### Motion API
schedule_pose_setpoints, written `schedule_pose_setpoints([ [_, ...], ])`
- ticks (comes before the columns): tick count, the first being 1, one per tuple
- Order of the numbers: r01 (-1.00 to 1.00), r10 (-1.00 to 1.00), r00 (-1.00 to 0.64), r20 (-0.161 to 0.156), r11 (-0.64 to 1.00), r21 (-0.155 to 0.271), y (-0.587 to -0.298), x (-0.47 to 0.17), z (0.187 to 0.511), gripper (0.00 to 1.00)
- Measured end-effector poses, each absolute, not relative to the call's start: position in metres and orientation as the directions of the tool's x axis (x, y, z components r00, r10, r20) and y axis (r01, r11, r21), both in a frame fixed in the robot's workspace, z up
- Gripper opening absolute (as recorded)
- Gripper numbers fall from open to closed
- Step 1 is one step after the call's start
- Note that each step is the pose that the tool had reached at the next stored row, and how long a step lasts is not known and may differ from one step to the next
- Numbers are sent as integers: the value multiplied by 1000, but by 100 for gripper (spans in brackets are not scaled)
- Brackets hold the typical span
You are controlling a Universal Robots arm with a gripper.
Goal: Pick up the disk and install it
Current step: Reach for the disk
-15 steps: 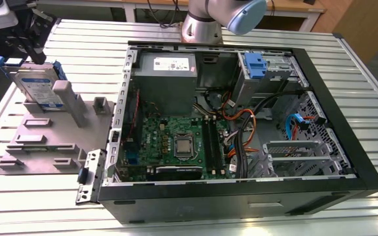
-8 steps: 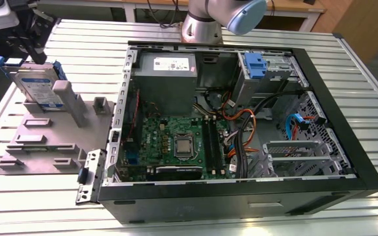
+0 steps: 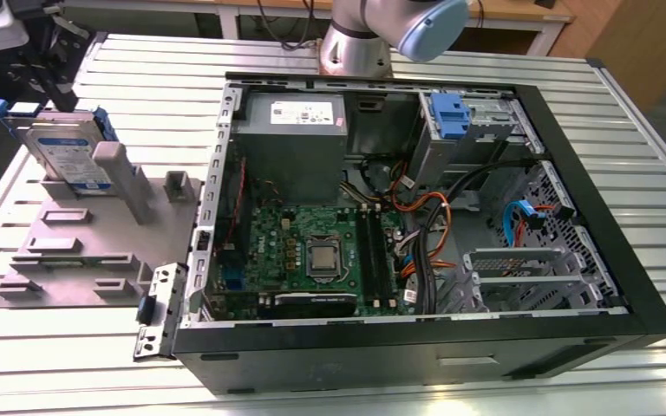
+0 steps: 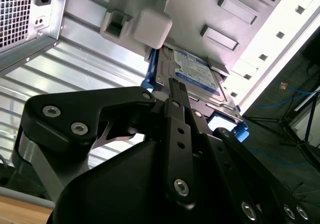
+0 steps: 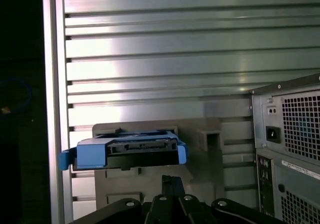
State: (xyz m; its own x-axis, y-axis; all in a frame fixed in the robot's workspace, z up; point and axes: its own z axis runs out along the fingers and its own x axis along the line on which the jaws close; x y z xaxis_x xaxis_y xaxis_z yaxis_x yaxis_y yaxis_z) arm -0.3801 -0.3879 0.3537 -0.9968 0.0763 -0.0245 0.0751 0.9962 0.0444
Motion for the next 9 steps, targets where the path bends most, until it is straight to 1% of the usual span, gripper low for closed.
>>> schedule_pose_setpoints([
  [9, 75, 76, -997, -24, 996, 44, -383, -396, 347, 11],
])
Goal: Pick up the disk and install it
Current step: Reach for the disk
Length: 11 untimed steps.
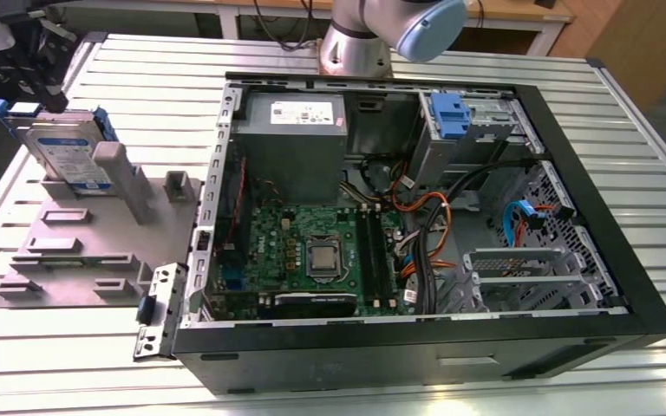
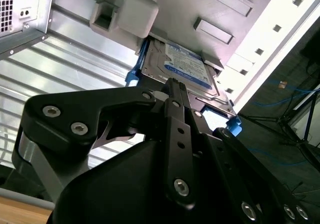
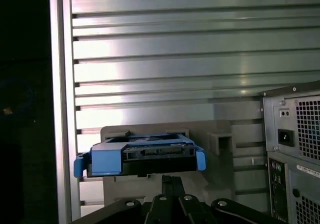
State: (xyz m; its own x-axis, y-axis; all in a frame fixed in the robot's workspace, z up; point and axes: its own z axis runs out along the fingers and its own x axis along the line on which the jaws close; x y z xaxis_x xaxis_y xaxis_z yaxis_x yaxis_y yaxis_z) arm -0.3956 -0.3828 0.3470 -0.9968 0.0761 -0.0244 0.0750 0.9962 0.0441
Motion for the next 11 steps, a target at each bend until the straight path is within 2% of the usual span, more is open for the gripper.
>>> schedule_pose_setpoints([
  [11, 75, 76, -997, -25, 996, 44, -377, -411, 340, 11],
])
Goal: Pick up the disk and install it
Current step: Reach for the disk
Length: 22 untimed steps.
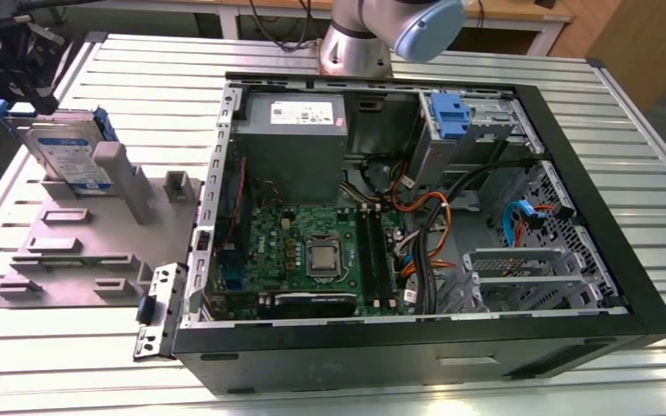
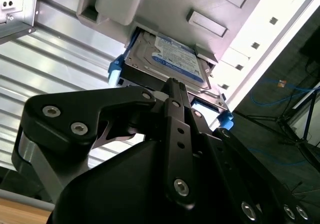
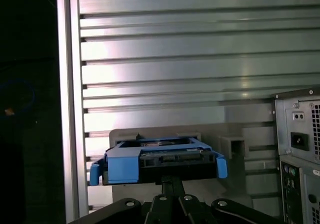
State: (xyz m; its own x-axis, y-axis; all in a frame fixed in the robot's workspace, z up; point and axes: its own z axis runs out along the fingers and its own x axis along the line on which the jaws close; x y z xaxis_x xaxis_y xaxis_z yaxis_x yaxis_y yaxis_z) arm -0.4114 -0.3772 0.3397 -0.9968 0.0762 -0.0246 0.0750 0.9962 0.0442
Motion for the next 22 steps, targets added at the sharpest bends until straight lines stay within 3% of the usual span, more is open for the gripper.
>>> schedule_pose_setpoints([
  [22, 75, 76, -997, -25, 996, 44, -368, -417, 336, 11],
])
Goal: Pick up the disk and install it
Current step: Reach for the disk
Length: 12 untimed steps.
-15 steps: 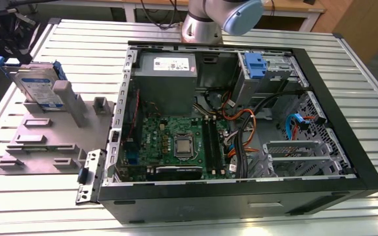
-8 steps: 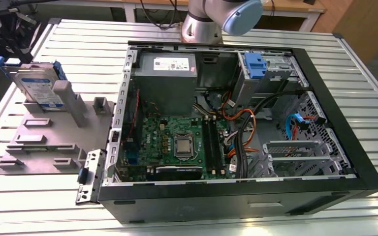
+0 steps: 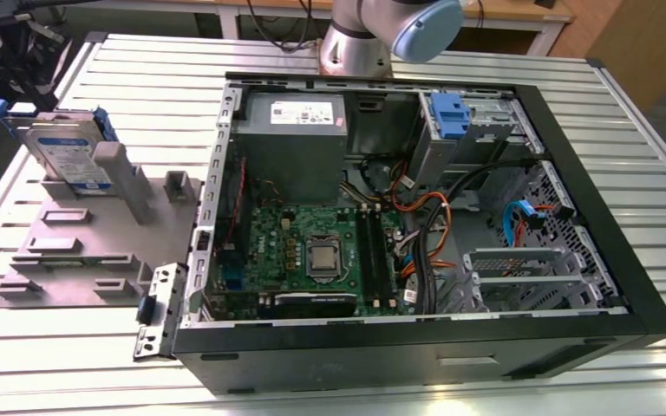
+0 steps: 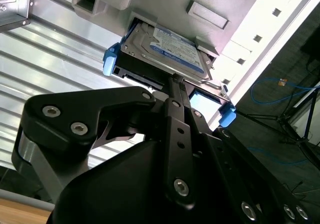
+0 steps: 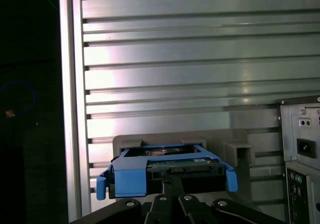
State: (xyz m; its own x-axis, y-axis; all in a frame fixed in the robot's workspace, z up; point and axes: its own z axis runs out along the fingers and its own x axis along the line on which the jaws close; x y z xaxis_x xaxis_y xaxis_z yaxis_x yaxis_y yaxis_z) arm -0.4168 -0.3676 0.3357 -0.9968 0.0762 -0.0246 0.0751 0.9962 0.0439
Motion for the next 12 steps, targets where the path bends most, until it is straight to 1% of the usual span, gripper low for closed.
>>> schedule_pose_setpoints([
  [12, 75, 76, -997, -24, 996, 43, -368, -417, 335, 11],
])
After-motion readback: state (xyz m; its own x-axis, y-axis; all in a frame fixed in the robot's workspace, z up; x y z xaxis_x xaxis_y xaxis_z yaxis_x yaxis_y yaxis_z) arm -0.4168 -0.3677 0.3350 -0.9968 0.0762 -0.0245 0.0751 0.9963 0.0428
